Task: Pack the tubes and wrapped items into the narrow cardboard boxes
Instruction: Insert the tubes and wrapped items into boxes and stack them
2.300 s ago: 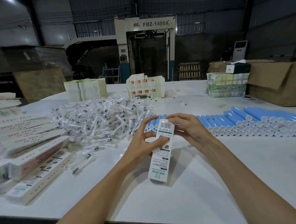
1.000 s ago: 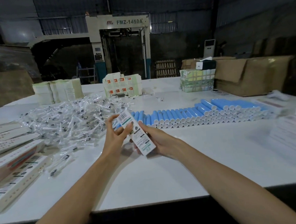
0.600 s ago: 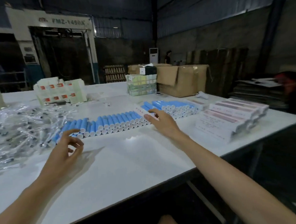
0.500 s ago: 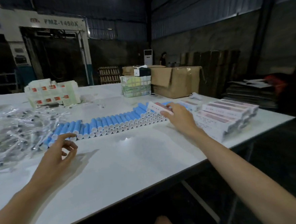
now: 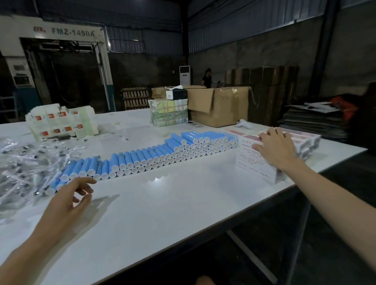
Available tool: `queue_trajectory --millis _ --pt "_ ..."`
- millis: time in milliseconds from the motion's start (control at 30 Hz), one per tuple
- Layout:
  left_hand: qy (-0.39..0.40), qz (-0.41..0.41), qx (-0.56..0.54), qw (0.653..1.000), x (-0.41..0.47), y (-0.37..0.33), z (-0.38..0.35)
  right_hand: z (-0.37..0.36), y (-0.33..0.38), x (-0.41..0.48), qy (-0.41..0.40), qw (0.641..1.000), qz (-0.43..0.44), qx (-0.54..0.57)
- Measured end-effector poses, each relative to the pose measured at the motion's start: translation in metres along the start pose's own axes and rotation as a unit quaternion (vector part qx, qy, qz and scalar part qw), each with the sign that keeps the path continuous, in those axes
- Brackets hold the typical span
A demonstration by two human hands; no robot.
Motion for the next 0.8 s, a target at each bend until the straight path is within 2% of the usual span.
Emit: queue_trajectory --millis 200,300,400,467,567,667,733,800 --pt "-0.002 0.005 0.007 1.000 -0.003 -0.002 0.004 0.002 -0.002 -0.004 0.032 0.996 -0.070 -0.053" --pt "-0.001 0.009 0.012 1.000 -0.003 -0.003 0.003 0.018 0.023 -0.006 -0.019 0.996 -0.062 -0.056" --pt "0.006 0.009 0.015 1.000 -0.003 -0.006 0.000 0.034 0.092 0.000 -0.080 0.996 0.021 0.039" --pt "0.006 0.015 0.015 1.000 -0.004 -0.006 0.000 0.047 0.155 -0.001 -0.104 0.975 0.078 0.178" --pt "-0.018 0.032 0.009 0.999 -0.005 -0.003 0.004 0.054 0.252 -0.007 -0.064 0.896 0.110 0.425" --pt "-0.053 0.052 0.014 0.997 -0.005 0.001 0.011 0.049 0.348 -0.014 0.034 0.770 0.103 0.628" --pt "-0.069 0.066 0.027 0.995 -0.005 0.002 0.014 0.046 0.397 -0.017 0.076 0.697 0.083 0.708" --pt "-0.079 0.078 0.035 0.993 -0.005 0.003 0.017 0.045 0.434 -0.021 0.085 0.670 0.078 0.733"
Point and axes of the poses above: each hand's wrist, its own x-axis towards the middle knuckle, its own z-axis out of the back of the hand, y = z × x, the point moved 8 cm from there along x, towards the middle knuckle, and after that the axes turned 9 degrees about z, right-handed, at the moved point
